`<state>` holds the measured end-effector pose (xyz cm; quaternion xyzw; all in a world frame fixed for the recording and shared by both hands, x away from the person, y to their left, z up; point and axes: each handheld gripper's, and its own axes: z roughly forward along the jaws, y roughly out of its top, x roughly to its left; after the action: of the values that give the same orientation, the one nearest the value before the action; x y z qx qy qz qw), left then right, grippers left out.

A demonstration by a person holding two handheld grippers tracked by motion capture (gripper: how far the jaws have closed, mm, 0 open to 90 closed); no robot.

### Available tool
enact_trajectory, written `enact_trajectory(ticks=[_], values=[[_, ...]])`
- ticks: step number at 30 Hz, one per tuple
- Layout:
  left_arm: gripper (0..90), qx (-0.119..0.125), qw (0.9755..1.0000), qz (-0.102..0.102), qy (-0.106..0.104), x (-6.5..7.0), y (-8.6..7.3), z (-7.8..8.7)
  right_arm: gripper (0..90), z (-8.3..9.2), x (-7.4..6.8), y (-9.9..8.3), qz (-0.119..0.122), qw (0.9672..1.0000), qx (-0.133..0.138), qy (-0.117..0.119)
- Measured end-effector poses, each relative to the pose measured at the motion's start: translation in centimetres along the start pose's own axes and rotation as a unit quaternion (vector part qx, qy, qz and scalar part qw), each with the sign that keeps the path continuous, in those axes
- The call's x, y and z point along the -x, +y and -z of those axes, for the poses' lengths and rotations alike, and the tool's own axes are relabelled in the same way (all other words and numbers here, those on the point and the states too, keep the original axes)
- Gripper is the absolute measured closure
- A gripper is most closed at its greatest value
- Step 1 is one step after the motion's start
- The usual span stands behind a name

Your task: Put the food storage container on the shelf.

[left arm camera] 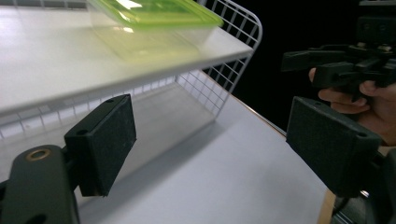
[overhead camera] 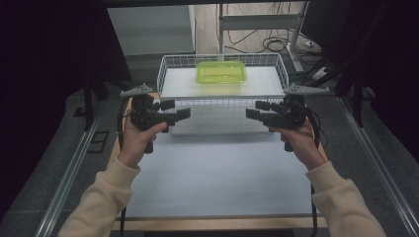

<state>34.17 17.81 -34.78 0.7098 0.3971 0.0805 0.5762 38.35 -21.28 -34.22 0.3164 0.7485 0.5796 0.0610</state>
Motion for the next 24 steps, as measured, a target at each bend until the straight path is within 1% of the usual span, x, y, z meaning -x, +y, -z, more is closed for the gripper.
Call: enact_trajectory(ticks=[2, 4, 6, 8, 10, 12, 14, 17, 18, 19, 22, 24], values=[[16.0, -0.003, 1.0, -0.007, -0.004, 0.4, -1.2, 0.1, 36.3, 0.2, -0.3, -1.3, 0.001, 1.0, -0.003, 0.008], [16.0, -0.011, 0.9998, -0.013, -0.008, 0.9, -2.6, 0.1, 36.2, 0.4, -0.5, -2.5, 0.005, 0.9999, -0.007, 0.011], [16.0, -0.021, 0.9995, -0.017, -0.015, 1.2, -3.8, 0.0, 36.2, 0.6, -0.6, -3.8, 0.0, 0.9998, -0.011, 0.015], [16.1, -0.029, 0.9993, -0.018, -0.016, 1.5, -5.1, 0.0, 36.0, 0.8, -0.7, -5.1, -0.003, 0.9997, -0.015, 0.019], [16.4, -0.039, 0.999, -0.015, -0.017, 1.4, -6.3, -0.1, 36.0, 0.9, -0.7, -6.5, 0.0, 0.9996, -0.021, 0.019], [16.7, -0.046, 0.9988, -0.008, -0.013, 1.2, -7.5, -0.3, 36.0, 1.1, -0.6, -7.7, -0.005, 0.9994, -0.027, 0.021], [16.8, -0.052, 0.9986, 0.002, -0.014, 0.9, -8.8, -0.5, 35.8, 1.3, -0.5, -8.9, -0.007, 0.9994, -0.03, 0.018], [17.3, -0.063, 0.9979, 0.01, -0.012, 0.6, -10.4, -1.0, 35.6, 1.5, -0.2, -10.6, -0.004, 0.9992, -0.038, 0.009], [17.3, -0.067, 0.9977, 0.01, -0.011, 0.5, -11.0, -1.2, 35.6, 1.5, -0.1, -11.2, -0.005, 0.9991, -0.041, 0.009], [17.4, -0.07, 0.9974, 0.014, -0.009, 0.4, -11.6, -1.4, 35.8, 1.5, 0.1, -11.8, -0.008, 0.999, -0.043, 0.007], [17.7, -0.096, 0.9952, 0.018, -0.012, 0.2, -13.2, -2.1, 35.1, 1.0, 0.7, -13.2, -0.015, 0.9978, -0.064, 0.005], [17.7, -0.105, 0.9944, 0.015, -0.008, 0.2, -13.9, -2.4, 35.1, 0.8, 0.9, -13.7, -0.02, 0.9973, -0.071, 0.004]])
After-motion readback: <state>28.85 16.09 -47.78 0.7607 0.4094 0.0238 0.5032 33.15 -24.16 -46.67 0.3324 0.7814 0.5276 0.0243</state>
